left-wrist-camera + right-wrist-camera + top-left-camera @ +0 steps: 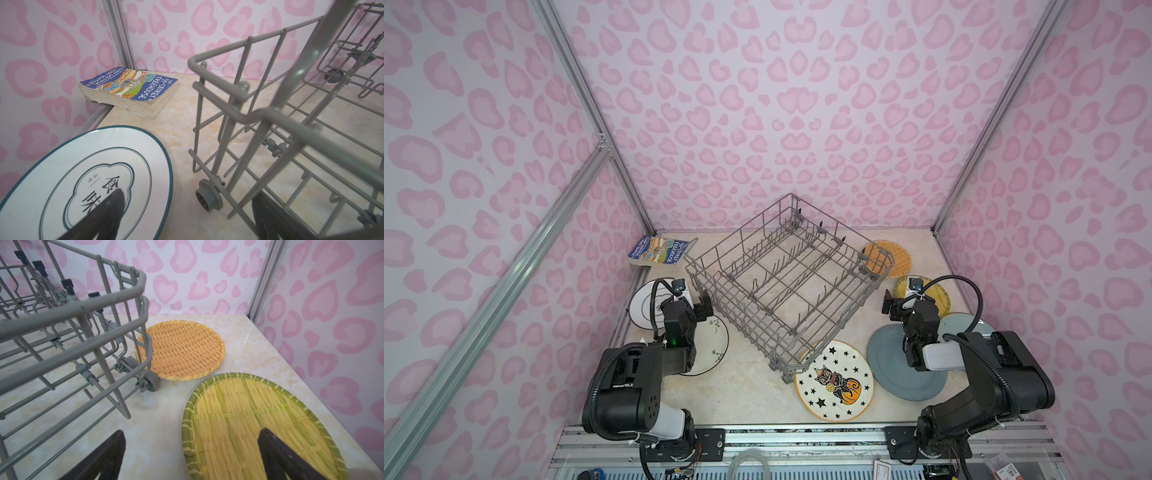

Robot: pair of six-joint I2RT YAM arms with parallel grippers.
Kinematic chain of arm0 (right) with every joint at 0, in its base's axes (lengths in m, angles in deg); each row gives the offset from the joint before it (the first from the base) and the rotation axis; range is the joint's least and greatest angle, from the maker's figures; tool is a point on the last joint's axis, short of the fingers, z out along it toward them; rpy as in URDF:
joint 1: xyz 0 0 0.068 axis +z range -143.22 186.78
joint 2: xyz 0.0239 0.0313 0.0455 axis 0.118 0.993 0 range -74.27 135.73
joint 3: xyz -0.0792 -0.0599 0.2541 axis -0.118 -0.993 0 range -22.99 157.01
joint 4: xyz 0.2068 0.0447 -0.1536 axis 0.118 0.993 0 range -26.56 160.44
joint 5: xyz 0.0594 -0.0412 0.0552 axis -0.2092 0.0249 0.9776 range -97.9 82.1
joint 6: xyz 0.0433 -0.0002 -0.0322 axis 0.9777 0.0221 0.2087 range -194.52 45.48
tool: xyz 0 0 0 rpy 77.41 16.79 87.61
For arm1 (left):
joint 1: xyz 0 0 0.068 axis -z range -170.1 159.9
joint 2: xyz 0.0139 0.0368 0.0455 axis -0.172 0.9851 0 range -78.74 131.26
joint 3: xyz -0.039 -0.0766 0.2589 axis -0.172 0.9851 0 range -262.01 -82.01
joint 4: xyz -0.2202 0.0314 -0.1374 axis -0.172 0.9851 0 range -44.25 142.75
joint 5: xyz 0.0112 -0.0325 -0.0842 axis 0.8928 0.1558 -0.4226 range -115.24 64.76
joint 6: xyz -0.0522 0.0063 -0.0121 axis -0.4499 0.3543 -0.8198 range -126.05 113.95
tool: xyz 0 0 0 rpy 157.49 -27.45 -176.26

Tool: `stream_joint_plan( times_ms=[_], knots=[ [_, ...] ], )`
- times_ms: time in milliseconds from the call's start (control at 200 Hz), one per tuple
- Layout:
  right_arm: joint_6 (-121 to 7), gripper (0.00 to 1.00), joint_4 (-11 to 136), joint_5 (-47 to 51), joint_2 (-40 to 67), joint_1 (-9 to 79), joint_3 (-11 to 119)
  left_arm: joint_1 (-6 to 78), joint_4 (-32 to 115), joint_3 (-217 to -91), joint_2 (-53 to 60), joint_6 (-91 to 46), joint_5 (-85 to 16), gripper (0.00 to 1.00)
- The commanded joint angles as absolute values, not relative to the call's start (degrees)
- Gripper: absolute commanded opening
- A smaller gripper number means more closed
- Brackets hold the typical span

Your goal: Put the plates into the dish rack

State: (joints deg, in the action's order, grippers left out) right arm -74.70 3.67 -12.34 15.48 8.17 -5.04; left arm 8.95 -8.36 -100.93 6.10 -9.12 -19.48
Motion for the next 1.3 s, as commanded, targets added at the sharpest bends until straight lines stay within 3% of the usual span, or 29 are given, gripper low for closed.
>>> stream_joint_plan(
  times_ms=[0, 1300],
  knots=[
    [-74.5, 1.0, 2.4, -12.5, 15.6, 8.2, -4.8, 8.9, -10.3, -101.1, 5.9, -8.9, -20.6, 0.97],
    [-74.0, 1.0, 3.0, -11.3, 15.6, 7.3, -4.6, 8.9, -10.6, -101.0, 5.8, -9.1, -20.7, 0.97]
  ],
)
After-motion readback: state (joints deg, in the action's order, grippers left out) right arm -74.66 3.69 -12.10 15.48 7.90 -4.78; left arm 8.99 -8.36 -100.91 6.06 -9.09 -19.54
